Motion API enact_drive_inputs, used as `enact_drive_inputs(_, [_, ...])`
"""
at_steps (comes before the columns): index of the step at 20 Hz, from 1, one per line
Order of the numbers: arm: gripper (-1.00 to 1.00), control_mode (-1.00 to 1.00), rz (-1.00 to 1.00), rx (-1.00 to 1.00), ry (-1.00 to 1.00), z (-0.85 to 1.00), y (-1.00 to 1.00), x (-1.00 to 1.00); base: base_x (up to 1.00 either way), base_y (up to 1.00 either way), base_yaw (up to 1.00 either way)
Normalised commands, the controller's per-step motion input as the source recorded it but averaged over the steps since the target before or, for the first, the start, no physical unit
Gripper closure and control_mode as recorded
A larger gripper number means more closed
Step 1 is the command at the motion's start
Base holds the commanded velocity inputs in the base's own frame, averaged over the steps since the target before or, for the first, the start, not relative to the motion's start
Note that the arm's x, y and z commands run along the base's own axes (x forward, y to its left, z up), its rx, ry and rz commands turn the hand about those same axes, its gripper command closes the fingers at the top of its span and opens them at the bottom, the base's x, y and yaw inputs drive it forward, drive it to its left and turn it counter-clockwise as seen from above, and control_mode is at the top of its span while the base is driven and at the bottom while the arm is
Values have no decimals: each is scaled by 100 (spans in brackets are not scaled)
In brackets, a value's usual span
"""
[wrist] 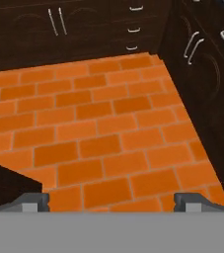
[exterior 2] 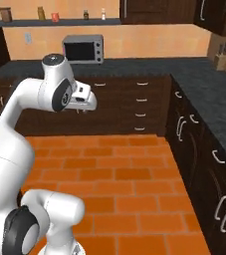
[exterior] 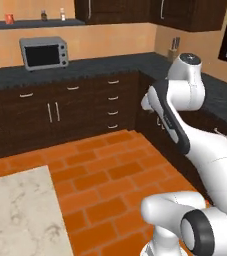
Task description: Gather all objects into one cabinet and sort the glasses and bowls to opposite sides.
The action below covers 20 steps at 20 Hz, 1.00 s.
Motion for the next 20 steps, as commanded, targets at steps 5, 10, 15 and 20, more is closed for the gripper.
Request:
enact_drive_inputs(5, [-100,100,0,0,0,0,0,0,22,-5,41])
enact_drive_inputs(10, [-100,100,0,0,0,0,0,0,95,-8,0])
enact_drive_inputs(15, [-100,100,0,0,0,0,0,0,100,-7,0])
enact_drive_inputs(20, [-100,100,0,0,0,0,0,0,100,-2,0])
